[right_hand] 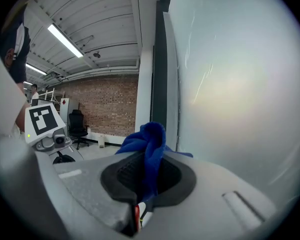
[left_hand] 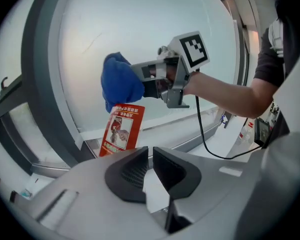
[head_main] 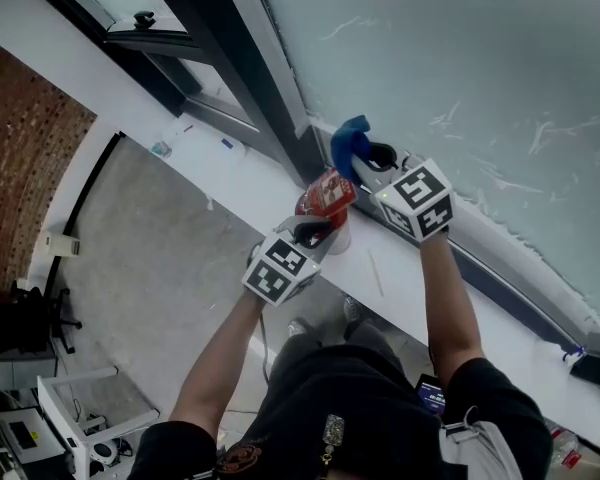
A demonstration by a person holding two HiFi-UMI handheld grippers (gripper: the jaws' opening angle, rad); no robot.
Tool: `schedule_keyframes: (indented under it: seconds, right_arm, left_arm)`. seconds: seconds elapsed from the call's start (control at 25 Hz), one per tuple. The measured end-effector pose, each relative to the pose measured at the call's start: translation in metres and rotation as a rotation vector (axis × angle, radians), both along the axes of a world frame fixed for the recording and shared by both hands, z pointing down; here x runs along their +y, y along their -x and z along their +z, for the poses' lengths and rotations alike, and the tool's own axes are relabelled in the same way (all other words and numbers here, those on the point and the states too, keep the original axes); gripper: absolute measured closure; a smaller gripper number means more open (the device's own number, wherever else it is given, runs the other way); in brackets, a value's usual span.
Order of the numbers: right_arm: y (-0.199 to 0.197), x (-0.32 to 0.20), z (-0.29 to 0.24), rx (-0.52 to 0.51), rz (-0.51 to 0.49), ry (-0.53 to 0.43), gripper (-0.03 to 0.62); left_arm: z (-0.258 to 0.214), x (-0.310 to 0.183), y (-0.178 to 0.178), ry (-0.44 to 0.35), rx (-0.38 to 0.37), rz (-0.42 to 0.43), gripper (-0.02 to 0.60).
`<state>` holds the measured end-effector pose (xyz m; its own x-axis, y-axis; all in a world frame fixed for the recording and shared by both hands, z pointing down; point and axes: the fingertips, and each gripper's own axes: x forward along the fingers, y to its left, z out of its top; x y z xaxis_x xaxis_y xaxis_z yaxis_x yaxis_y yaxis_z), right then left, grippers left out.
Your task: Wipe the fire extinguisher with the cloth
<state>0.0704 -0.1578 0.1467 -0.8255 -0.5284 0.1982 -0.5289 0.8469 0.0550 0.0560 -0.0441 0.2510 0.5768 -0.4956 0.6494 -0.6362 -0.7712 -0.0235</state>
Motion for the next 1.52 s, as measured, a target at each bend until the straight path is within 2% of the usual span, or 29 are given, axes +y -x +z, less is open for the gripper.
schedule_keyframes:
  seconds: [0.12, 0.36, 0.56, 0.88, 1.08, 1.28, 1.52]
  right_arm:
    - [-0.001, 0.009, -0.024, -0.022, 0.053, -0.049, 0.571]
    - [0.005, 0.05, -0.068, -0.027, 0.16, -0.129, 0.571]
    - [0.025, 0.094, -0.069, -0.018, 0.25, -0.109, 0.571]
    - [0.059, 0.175, -0.053, -0.087, 0.401, -0.052, 0.571]
    - [0.073, 0.22, -0.048, -0.132, 0.468, -0.035, 0.571]
    - [0.073, 0.261, -0.042, -0.155, 0.475, -0.003, 0.572]
    - [0.063, 0.292, -0.062, -0.191, 0.468, -0.036, 0.572]
  left_arm:
    - [-0.016, 0.005, 0.018, -0.04, 0.056, -0.033, 0.551]
    - [-0.037, 0.031, 0.052, -0.106, 0.129, -0.034, 0.56]
    - [-0.057, 0.057, 0.086, -0.149, 0.195, -0.048, 0.568]
    - [-0.092, 0.1, 0.133, -0.221, 0.325, -0.078, 0.574]
    - [-0.108, 0.124, 0.138, -0.236, 0.4, -0.037, 0.574]
    - [-0.117, 0.145, 0.129, -0.235, 0.439, -0.018, 0.574]
    - [-0.139, 0.165, 0.115, -0.274, 0.462, -0.012, 0.574]
